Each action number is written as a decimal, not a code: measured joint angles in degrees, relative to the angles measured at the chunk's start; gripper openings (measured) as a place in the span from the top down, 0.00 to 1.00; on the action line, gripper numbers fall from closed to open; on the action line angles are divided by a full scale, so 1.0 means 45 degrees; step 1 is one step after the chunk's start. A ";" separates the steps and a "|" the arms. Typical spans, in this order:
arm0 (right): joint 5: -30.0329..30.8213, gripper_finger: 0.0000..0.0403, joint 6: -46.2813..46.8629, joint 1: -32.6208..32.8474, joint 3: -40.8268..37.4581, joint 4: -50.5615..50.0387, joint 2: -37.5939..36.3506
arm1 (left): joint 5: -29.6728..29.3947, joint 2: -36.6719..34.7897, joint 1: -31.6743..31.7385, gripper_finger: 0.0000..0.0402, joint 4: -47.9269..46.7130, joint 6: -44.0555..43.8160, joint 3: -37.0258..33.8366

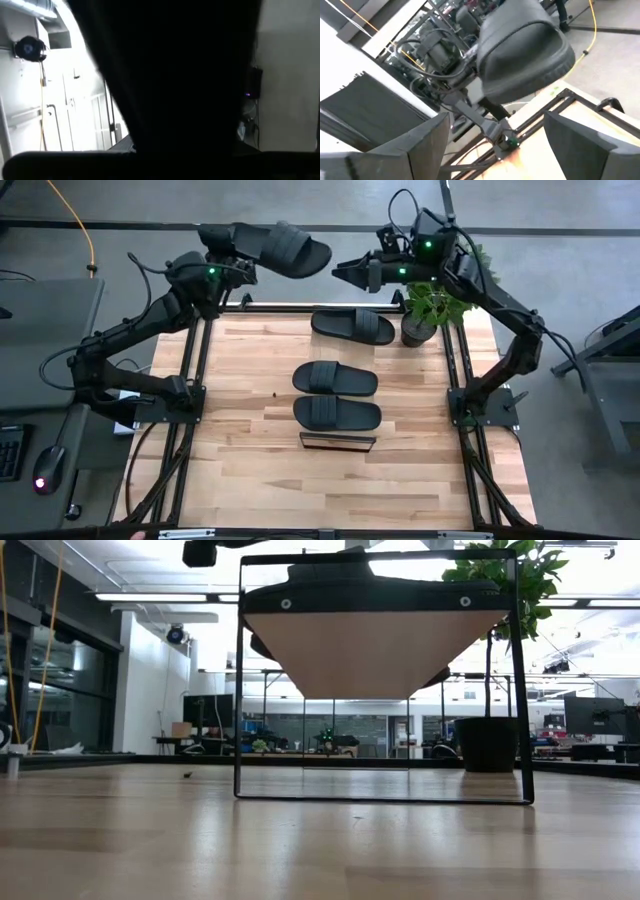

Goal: Pick and place slides into the shelf
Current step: Put the black slipper on the shelf

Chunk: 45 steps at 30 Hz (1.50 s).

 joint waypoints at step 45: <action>0.0673 0.90 -0.1033 -0.0060 -0.0015 0.1476 0.1272 | 0.0677 0.0000 0.0059 0.80 0.0065 -0.0714 0.0000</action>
